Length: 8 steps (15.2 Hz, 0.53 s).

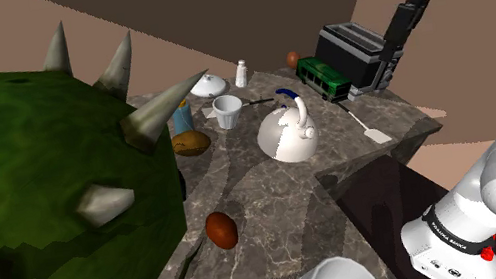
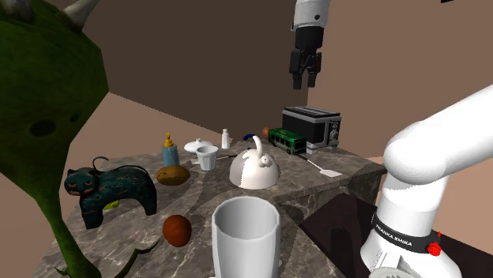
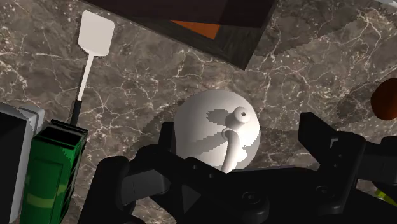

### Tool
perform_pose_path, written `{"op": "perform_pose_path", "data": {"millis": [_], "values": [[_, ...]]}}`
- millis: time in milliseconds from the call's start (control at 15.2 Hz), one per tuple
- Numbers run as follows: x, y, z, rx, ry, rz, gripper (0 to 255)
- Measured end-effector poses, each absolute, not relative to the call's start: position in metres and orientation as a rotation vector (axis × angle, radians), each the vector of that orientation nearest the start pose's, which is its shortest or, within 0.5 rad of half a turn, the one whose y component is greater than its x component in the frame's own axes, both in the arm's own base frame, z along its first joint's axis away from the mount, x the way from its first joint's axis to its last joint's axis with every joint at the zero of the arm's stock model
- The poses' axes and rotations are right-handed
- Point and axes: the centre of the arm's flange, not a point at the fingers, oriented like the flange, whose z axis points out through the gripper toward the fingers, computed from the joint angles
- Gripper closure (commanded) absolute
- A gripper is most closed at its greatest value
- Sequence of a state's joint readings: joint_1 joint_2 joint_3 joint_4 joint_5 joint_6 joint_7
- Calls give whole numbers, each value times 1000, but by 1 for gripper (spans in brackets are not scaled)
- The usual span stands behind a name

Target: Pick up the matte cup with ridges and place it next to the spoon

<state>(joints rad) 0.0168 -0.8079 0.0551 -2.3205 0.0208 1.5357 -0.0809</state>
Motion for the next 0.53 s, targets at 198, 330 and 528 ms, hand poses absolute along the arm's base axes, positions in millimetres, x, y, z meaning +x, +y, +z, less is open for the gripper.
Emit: {"op": "perform_pose_path", "data": {"millis": [198,330,528], "values": [[309,32,603,-3148,-219,-32,0],[328,33,588,-3140,-223,-28,0],[361,35,570,-3127,-228,-26,0]]}}
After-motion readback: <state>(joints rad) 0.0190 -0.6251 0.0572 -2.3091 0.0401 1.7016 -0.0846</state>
